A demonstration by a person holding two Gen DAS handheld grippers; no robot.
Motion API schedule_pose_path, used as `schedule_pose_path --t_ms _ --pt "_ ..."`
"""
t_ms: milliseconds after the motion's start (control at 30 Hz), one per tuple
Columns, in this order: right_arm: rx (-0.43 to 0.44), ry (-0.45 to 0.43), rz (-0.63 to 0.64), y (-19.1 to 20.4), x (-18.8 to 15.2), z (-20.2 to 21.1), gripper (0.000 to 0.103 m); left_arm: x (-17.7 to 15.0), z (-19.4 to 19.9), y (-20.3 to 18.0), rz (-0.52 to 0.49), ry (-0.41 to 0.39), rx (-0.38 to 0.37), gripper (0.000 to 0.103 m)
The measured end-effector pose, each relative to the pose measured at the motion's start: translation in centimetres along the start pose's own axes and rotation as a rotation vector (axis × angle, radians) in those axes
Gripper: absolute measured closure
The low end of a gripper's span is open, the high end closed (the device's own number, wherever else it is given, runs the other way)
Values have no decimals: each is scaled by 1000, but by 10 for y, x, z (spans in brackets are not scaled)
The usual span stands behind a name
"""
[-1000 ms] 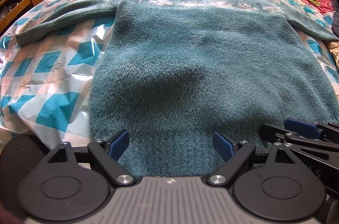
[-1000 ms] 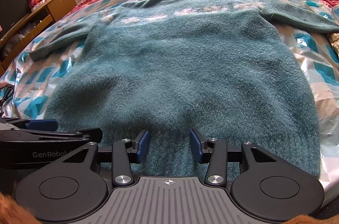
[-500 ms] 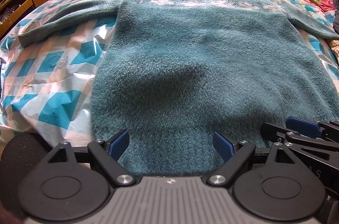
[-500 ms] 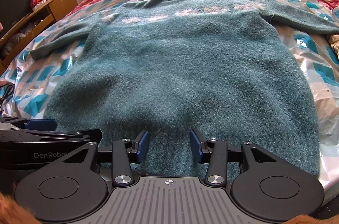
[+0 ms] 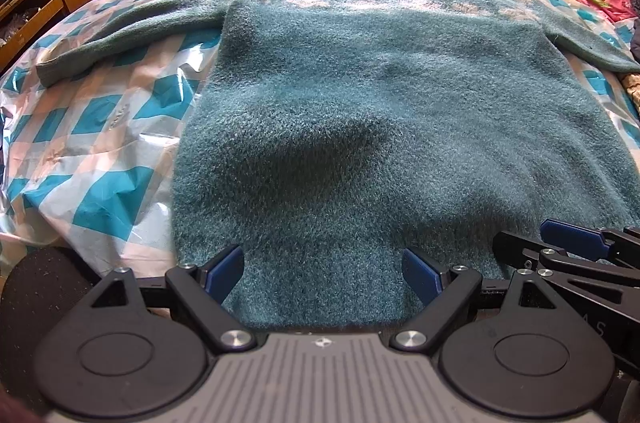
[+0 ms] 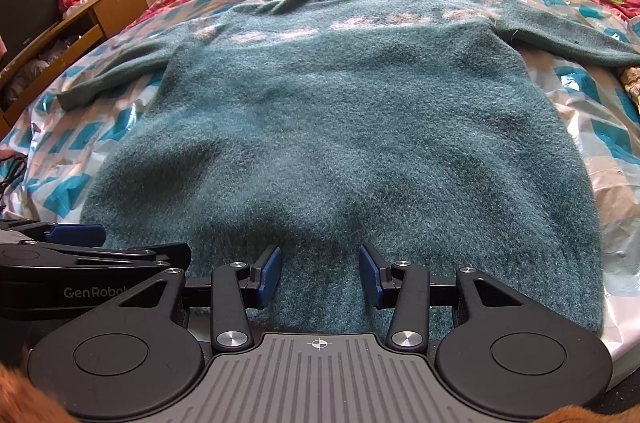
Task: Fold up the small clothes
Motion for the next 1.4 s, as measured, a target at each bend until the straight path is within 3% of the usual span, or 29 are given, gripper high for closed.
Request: schedule_pose_path --t_ms 1400 --pt "-16 -25 41 4 -6 6 60 -2 13 -8 -35 -46 55 12"
Point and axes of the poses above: each gripper's, at about its wrist camera, not at the fingertips, and z roughly against the way its jaws point, y to its left, x to its top, the point moved 1 cm from there along -z, roughly the way its jaws point, and after that the axes turned 9 degrees about x, right-handed, at the moved point
